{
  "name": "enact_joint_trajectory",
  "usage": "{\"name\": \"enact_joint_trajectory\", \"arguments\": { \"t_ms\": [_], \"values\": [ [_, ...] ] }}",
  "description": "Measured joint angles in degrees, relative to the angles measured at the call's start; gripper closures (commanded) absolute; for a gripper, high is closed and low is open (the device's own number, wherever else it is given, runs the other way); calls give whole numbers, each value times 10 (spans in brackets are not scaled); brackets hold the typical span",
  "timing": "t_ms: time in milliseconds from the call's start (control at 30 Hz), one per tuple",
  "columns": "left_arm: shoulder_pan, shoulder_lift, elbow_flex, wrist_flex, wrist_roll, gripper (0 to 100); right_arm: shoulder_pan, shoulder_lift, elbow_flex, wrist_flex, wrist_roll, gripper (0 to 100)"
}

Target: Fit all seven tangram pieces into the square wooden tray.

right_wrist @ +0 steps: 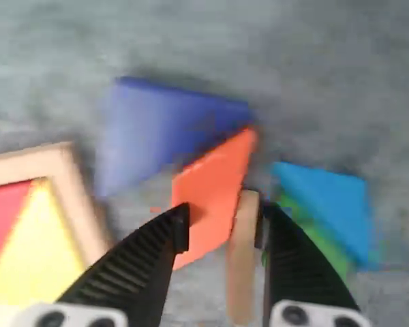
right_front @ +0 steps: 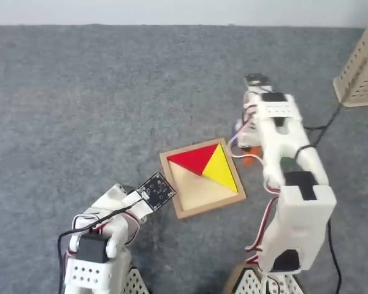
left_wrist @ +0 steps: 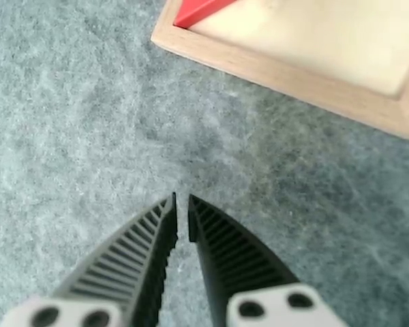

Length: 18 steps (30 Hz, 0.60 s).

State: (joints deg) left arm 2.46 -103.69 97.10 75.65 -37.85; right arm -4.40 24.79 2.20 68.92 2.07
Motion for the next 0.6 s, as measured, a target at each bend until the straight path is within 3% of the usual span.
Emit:
{"name": "enact_joint_trajectory", "arguments": {
  "t_ms": [233,400,600],
  "values": [
    [0,0,0,0,0,973,20,-26,4,5,4,825],
    [0,0,0,0,0,973,-24,-40,4,14,33,825],
    [-1,0,0,0,0,973,-26,-4,-1,14,59,831]
  ]
}}
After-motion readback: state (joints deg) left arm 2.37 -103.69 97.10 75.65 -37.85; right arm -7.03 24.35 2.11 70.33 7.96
